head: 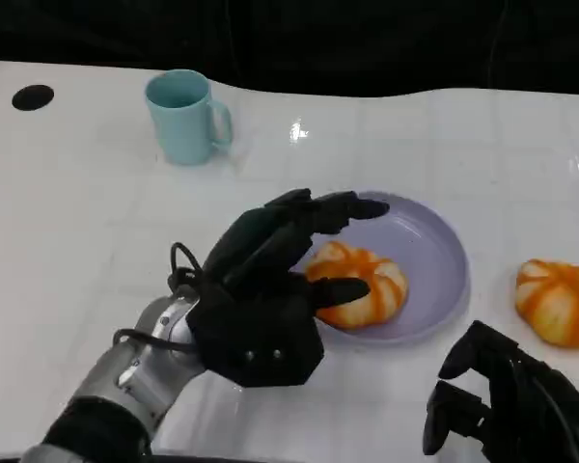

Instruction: Grasp the bread from the table and place it into the plate.

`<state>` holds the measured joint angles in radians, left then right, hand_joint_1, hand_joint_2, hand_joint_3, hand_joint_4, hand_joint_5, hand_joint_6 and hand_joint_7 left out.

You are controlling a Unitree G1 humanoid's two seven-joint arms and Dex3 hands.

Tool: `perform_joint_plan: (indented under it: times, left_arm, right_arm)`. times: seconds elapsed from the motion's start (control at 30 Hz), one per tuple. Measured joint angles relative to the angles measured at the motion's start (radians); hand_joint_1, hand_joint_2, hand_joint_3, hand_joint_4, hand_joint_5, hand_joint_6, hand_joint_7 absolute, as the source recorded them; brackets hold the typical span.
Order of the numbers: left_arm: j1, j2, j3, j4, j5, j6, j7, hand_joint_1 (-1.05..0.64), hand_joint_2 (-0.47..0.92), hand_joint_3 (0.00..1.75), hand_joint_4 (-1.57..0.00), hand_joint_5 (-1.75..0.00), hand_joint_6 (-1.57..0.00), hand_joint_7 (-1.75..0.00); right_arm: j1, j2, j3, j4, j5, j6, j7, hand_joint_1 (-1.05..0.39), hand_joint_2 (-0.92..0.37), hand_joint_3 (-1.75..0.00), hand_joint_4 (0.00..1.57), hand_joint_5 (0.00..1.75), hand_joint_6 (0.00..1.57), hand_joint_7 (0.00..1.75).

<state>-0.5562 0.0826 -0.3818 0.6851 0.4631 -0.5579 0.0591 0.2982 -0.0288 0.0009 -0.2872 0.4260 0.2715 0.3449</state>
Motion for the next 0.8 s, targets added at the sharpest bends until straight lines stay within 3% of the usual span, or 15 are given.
perform_joint_plan:
  times: [0.43,0.8]
  left_arm:
    - [0.119,-0.012,0.065,-0.063,-0.146,-0.082,-0.057,-0.5,0.92,0.29,-0.18,-1.36,-0.36,-0.76]
    - [0.225,-0.036,0.131,-0.146,-0.372,-0.085,-0.226,-0.43,0.92,0.25,-0.33,-1.37,-0.46,-0.83]
  right_arm:
    - [0.0,0.0,0.0,0.0,-0.001,0.002,0.0,-0.53,-0.92,-0.52,0.77,1.75,0.47,1.75]
    - [0.0,0.0,-0.002,0.0,-0.004,0.009,0.0,-0.54,-0.92,-0.49,0.77,1.75,0.47,1.75]
